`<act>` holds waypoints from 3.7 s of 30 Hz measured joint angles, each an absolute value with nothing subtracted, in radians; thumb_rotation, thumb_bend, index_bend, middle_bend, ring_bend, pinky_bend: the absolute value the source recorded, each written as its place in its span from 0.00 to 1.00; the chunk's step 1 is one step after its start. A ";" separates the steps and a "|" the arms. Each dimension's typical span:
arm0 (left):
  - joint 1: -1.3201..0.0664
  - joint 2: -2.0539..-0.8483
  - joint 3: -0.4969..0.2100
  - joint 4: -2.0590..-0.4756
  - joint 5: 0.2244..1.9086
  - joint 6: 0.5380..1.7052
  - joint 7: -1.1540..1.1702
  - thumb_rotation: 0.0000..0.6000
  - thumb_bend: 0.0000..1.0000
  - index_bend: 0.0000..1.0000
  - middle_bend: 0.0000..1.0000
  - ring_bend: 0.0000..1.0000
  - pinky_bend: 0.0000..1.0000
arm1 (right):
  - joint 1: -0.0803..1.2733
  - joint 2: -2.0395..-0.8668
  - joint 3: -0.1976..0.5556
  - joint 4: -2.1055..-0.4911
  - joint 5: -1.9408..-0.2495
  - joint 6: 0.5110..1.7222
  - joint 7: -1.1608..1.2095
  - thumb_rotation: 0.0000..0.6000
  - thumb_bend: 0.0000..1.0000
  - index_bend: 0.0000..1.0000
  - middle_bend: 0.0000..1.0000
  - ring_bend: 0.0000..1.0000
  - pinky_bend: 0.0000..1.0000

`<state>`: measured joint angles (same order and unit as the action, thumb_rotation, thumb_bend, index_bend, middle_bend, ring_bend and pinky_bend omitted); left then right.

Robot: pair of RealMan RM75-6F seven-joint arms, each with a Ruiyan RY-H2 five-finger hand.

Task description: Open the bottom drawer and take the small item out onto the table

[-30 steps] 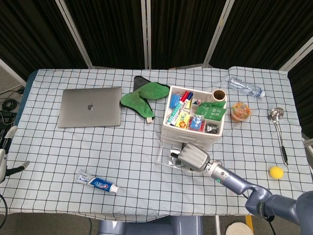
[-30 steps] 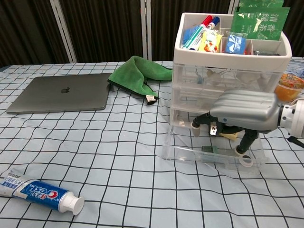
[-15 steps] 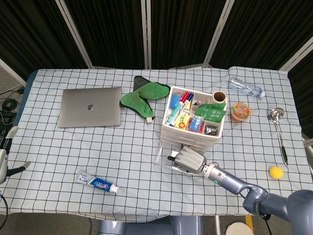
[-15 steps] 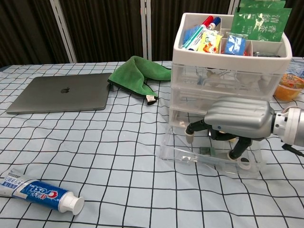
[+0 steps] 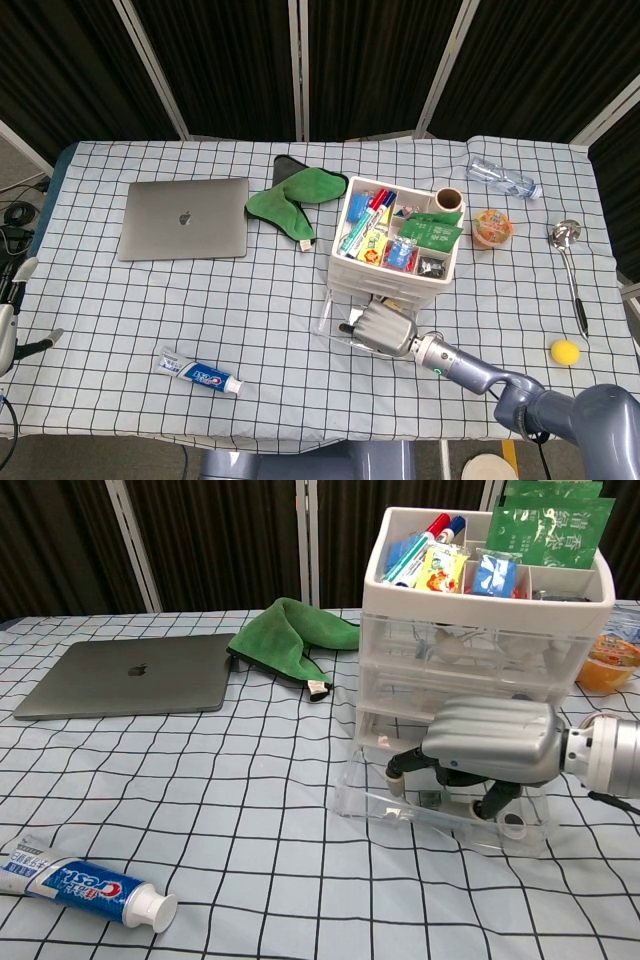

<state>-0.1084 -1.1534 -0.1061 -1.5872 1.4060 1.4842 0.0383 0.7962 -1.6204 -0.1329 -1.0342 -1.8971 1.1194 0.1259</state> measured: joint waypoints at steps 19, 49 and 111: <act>-0.108 -1.150 -0.104 -1.591 1.408 1.484 0.032 1.00 0.03 0.00 0.00 0.00 0.00 | 0.827 -1.596 -0.147 -1.056 -1.900 1.090 0.055 1.00 0.00 0.40 1.00 1.00 0.84; -0.103 -1.144 -0.095 -1.601 1.430 1.495 0.027 1.00 0.03 0.00 0.00 0.00 0.00 | 0.859 -1.492 -0.137 -1.187 -1.877 1.019 -0.111 1.00 0.00 0.40 1.00 1.00 0.84; -0.094 -1.130 -0.089 -1.612 1.449 1.512 0.000 1.00 0.03 0.00 0.00 0.00 0.00 | 0.837 -1.520 -0.127 -1.197 -1.868 1.056 -0.155 1.00 0.00 0.61 1.00 1.00 0.83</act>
